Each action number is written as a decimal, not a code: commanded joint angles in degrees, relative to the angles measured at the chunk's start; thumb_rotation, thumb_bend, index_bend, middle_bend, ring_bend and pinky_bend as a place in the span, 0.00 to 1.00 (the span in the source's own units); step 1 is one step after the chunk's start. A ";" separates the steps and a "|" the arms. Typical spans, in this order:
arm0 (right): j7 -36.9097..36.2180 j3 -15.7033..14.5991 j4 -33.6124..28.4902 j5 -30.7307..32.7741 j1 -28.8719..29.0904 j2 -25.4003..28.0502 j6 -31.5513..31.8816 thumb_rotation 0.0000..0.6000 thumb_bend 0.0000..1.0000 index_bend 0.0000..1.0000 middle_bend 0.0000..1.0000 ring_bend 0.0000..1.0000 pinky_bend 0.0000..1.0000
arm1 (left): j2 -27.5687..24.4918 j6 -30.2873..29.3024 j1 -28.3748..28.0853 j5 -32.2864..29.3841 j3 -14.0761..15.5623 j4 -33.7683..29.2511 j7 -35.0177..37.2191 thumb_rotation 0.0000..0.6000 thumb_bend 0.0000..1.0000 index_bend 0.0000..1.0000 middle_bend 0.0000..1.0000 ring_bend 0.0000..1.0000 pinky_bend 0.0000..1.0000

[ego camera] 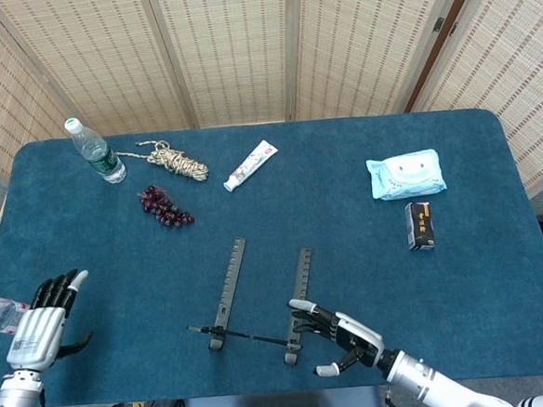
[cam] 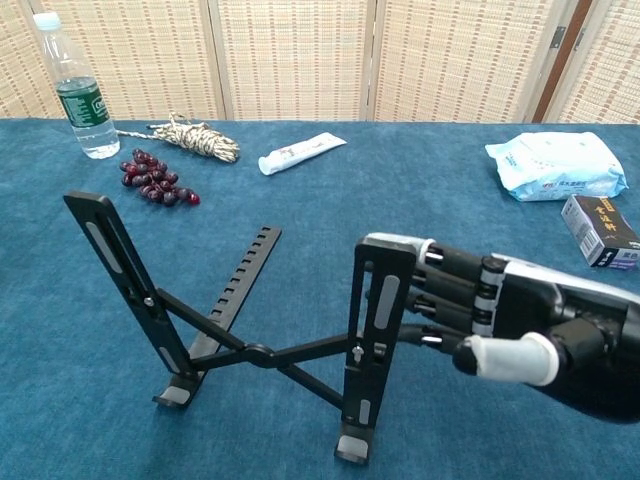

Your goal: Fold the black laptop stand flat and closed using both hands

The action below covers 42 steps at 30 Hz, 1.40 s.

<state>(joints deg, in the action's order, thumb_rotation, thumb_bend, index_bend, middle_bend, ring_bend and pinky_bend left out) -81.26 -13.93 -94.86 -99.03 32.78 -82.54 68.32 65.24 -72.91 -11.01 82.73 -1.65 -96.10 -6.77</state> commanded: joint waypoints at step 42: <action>8.17 9.01 -10.28 2.90 -0.33 18.54 2.56 1.00 0.04 0.00 0.02 0.00 0.14 | 7.76 16.26 -20.92 15.80 8.52 10.53 38.84 1.00 0.23 0.29 0.04 0.03 0.00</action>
<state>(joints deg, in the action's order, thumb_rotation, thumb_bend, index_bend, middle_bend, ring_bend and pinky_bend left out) -73.12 -4.94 -105.11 -96.16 32.47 -64.00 70.90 73.02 -56.92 -31.13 98.13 6.26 -85.06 30.06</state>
